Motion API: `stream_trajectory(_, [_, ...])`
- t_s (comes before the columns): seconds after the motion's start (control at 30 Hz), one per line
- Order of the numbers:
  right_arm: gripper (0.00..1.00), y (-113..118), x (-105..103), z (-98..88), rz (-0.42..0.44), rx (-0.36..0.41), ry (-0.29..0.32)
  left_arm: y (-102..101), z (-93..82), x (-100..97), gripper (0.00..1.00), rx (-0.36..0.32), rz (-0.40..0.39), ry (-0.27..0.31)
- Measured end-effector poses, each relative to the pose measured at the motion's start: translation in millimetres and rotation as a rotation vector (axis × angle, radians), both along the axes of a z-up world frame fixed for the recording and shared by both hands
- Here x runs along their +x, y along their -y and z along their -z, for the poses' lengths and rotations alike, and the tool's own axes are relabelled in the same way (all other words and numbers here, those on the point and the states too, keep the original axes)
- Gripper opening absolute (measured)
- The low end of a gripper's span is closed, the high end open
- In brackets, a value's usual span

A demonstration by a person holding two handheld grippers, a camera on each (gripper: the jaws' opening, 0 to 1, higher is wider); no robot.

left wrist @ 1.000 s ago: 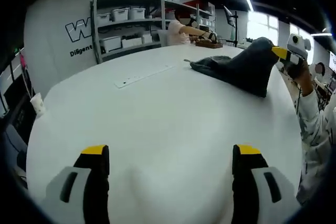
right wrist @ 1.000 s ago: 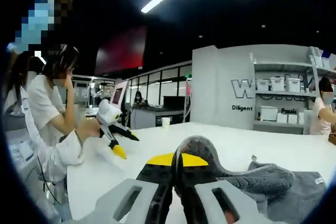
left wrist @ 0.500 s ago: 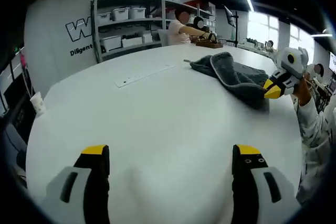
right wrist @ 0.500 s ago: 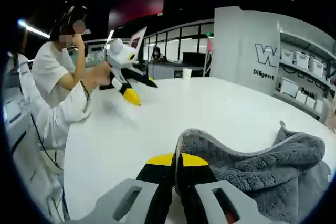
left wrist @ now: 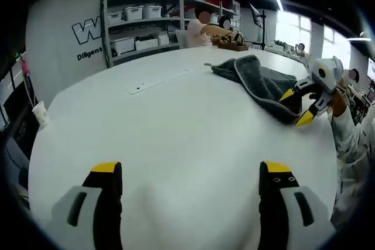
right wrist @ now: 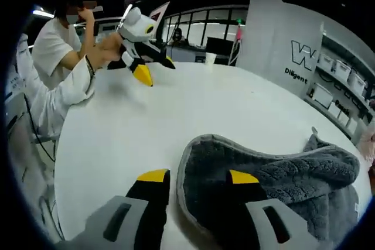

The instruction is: Open the folded towel by lifting each exposed corner and separating the folded layers until the towel lies flat within the target outline without major curled edges

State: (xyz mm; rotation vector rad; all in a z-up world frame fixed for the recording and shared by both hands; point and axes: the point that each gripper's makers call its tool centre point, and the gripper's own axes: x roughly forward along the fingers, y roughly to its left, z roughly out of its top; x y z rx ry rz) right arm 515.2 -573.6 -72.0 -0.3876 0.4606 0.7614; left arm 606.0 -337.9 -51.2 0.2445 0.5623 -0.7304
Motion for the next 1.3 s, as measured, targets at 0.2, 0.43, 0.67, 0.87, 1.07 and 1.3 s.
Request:
stream_trajectory(0.2, [0.74,26,7,-17.6,0.061,0.042,0.021,-1,0.9,0.8,0.95,0.003,-0.003,-0.004])
stream_trajectory(0.43, [0.99,68,22,-36.0,0.16,0.077,0.043,-3,0.5,2.0,0.95,0.002,-0.008,-0.004])
stream_trajectory(0.67, [0.99,117,52,-56.8,0.304,0.161,0.067,2,-8.5,2.9,0.97,-0.022,0.008,0.032])
stream_trajectory(0.87, [0.99,168,97,-86.4,0.508,0.28,0.213,9,-11.0,3.5,0.98,-0.044,0.023,0.043])
stream_trajectory(1.07, [0.99,228,135,-102.9,0.673,0.284,0.245,7,-7.0,5.9,0.98,-0.044,0.01,0.031])
stream_trajectory(1.3, [0.99,262,157,-87.2,0.75,0.192,0.247,7,-3.3,8.8,0.98,-0.039,0.0,0.026])
